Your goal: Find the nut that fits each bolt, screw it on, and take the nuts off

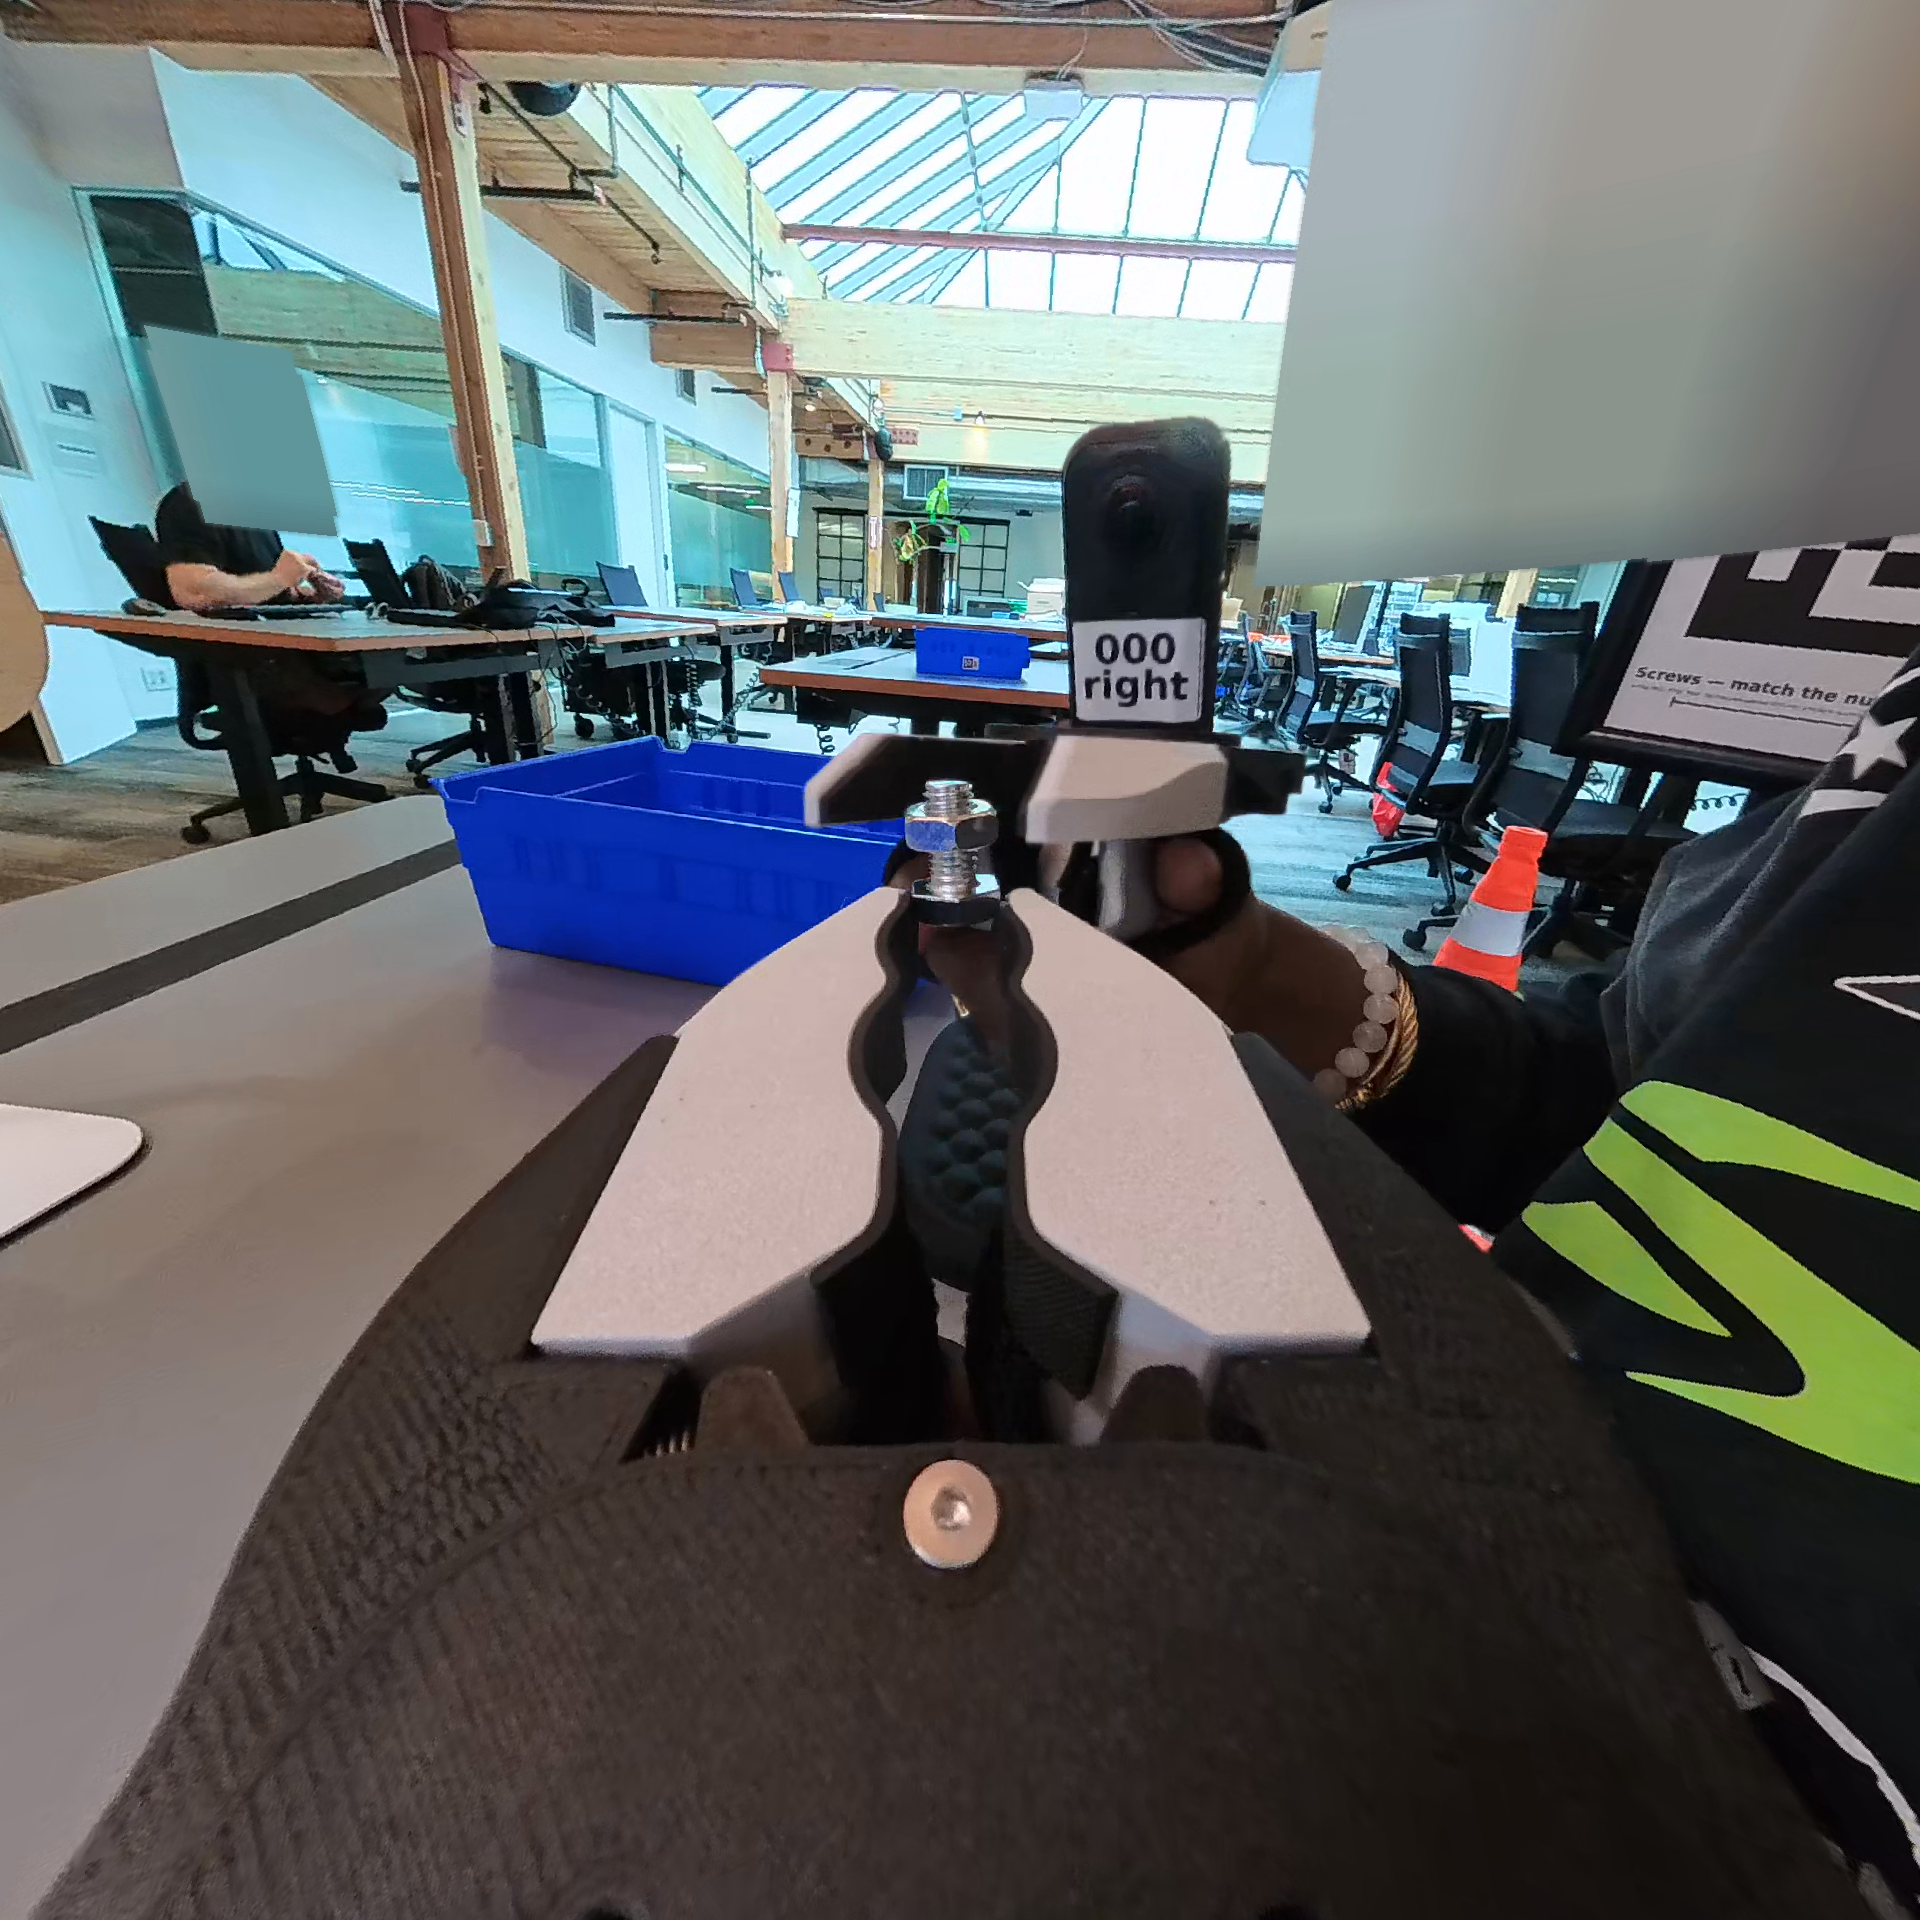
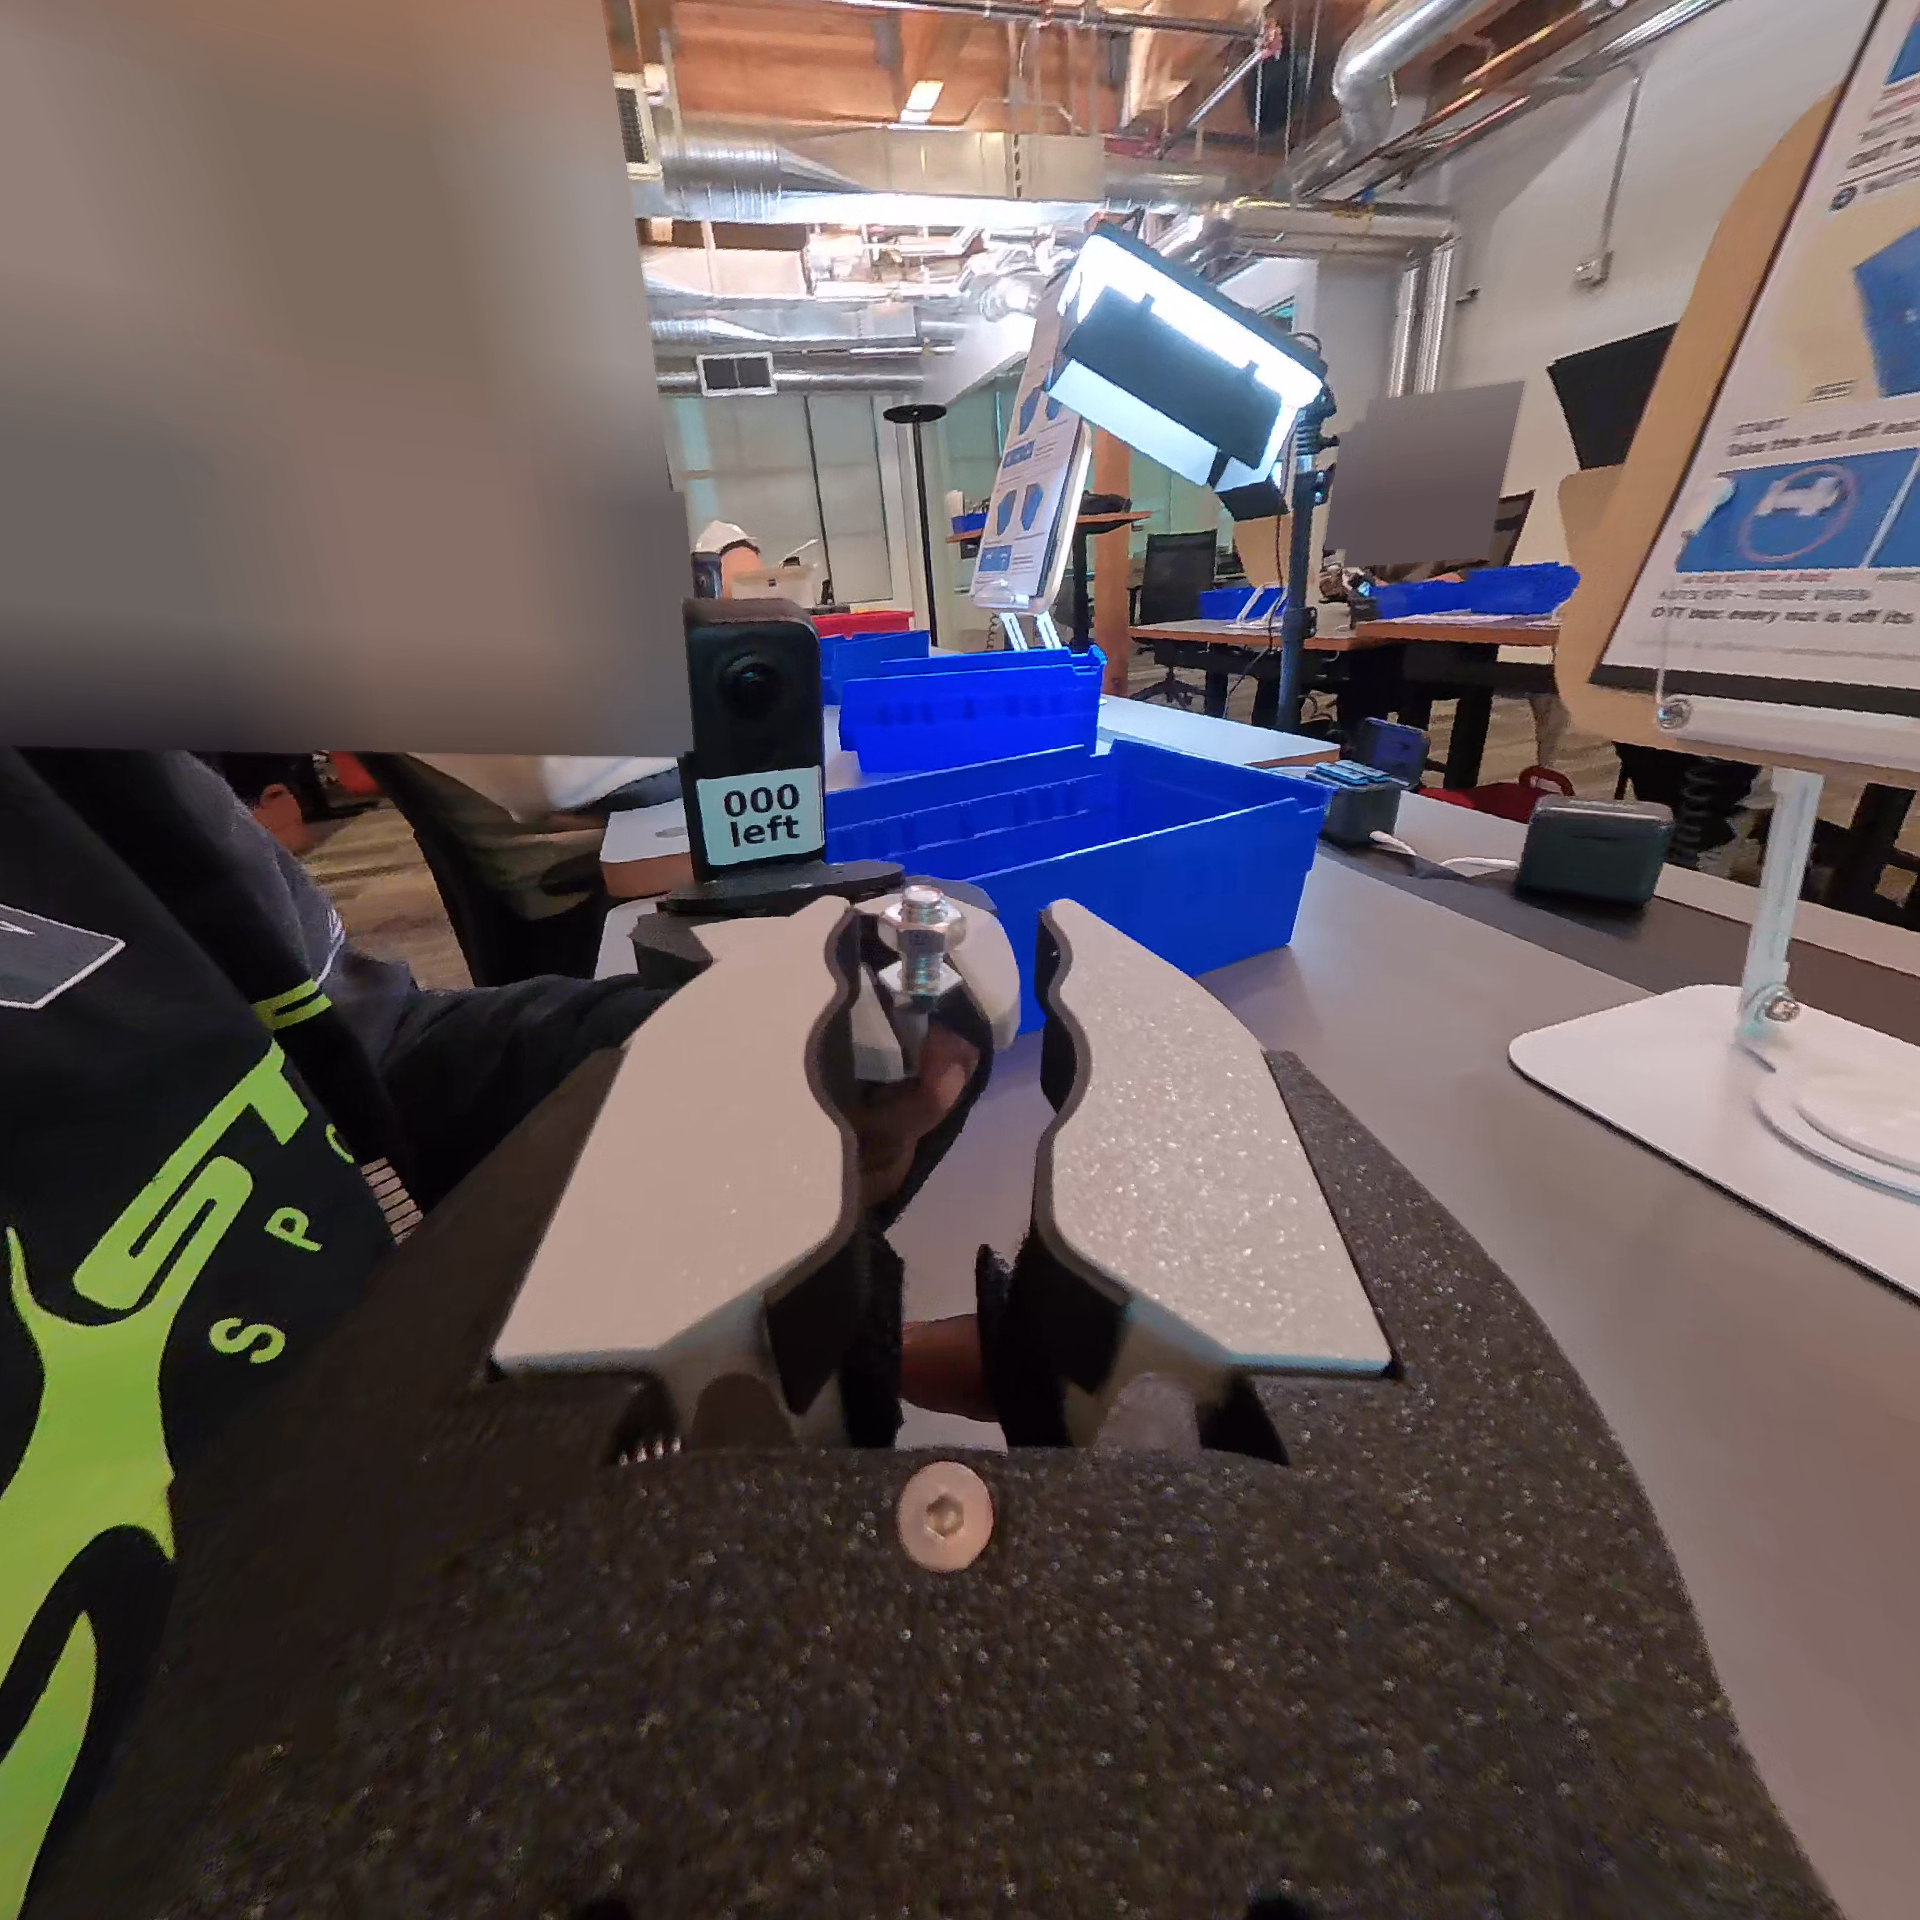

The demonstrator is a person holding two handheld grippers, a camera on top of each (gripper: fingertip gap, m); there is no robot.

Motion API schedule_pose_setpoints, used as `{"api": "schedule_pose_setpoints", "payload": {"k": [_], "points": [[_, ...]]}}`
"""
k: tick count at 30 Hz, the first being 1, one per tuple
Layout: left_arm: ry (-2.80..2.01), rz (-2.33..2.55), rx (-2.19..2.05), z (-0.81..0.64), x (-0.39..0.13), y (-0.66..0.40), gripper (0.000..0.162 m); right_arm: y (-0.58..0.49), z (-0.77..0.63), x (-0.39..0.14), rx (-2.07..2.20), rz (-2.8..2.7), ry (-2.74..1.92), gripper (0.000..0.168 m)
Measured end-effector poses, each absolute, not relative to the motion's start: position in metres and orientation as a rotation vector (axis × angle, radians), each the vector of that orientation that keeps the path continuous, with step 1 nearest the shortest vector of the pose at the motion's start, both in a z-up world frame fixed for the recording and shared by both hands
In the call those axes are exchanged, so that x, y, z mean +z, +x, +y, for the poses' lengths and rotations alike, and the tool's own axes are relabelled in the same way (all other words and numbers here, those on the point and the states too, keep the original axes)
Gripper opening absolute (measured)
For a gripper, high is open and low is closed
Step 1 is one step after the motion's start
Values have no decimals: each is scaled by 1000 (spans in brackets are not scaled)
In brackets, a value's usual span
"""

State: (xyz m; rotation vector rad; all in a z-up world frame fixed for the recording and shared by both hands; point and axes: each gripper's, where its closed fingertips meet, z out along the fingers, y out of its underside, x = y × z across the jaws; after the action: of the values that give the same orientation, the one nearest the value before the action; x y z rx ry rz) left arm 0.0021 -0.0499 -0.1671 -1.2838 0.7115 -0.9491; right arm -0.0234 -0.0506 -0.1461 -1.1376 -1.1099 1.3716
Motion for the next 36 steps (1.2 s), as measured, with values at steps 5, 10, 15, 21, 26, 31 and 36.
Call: {"api": "schedule_pose_setpoints", "payload": {"k": [5,10,15,21,26,31,36], "points": [[-1279,714,-951,-51,-167,2,14,-30,-51,-147,1352,-1132,-1137,34],[-1274,707,-953,-50,-165,1,14,-14,-43,-146,1365,-1088,-1149,29],[-1272,712,-956,-51,-165,2,14,0,-32,-144,1361,-1017,-1167,13],[-1278,717,-948,-51,-167,2,14,-19,-50,-143,1390,-1090,-1124,31],[-1280,729,-942,-51,-168,4,14,-33,-52,-145,1366,-1120,-1136,34],[-1278,722,-945,-51,-167,2,14,-22,-45,-146,1372,-1102,-1149,36],[-1272,725,-945,-52,-167,3,14,1,-28,-144,1354,-1008,-1173,21]]}}
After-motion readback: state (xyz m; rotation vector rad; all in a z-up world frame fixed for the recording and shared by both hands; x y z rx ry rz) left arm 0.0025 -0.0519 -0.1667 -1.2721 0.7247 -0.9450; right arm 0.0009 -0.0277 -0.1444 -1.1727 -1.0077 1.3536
